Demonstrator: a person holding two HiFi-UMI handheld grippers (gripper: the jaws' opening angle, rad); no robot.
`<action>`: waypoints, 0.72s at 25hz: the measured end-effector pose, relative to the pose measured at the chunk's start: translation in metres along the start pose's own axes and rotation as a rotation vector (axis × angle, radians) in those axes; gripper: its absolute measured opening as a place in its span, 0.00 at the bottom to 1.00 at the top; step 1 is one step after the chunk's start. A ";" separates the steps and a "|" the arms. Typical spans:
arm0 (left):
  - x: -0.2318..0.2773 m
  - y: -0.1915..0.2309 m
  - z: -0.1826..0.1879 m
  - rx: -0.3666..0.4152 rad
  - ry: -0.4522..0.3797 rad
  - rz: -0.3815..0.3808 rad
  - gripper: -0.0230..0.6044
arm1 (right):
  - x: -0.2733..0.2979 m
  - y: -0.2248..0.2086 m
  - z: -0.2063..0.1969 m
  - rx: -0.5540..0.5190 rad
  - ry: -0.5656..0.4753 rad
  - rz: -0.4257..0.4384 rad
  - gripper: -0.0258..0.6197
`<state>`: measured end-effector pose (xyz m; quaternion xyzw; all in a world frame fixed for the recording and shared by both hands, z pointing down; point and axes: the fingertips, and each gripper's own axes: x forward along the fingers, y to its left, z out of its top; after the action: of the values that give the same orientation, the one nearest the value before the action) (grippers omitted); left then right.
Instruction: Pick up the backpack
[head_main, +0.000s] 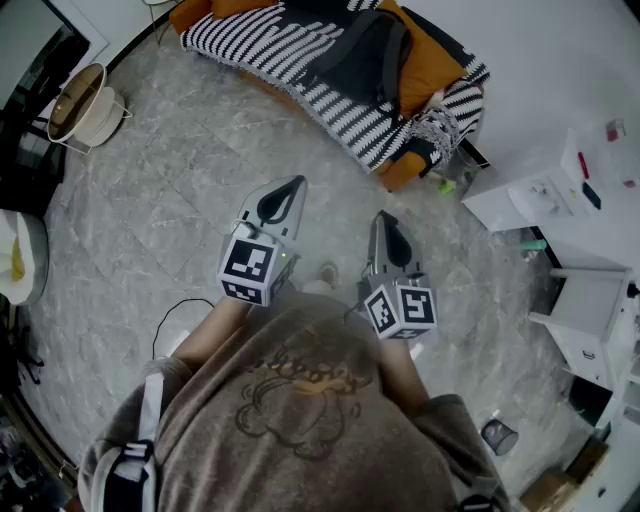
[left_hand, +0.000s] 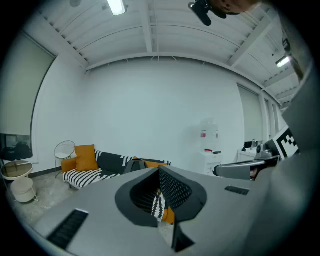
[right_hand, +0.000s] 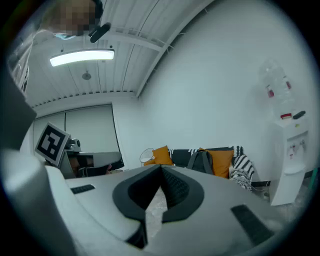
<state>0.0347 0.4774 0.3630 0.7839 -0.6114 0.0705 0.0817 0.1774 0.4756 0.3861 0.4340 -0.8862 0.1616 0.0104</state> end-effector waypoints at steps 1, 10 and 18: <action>0.005 -0.001 -0.001 0.000 0.000 0.004 0.04 | 0.002 -0.004 0.000 -0.002 -0.003 0.001 0.05; 0.052 -0.002 0.001 0.015 -0.006 0.052 0.04 | 0.033 -0.048 0.004 -0.026 0.018 0.036 0.05; 0.094 0.011 0.011 0.018 -0.020 0.057 0.04 | 0.070 -0.077 0.011 -0.030 0.020 0.036 0.05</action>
<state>0.0467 0.3829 0.3727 0.7676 -0.6336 0.0705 0.0663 0.1944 0.3749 0.4077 0.4160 -0.8962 0.1525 0.0228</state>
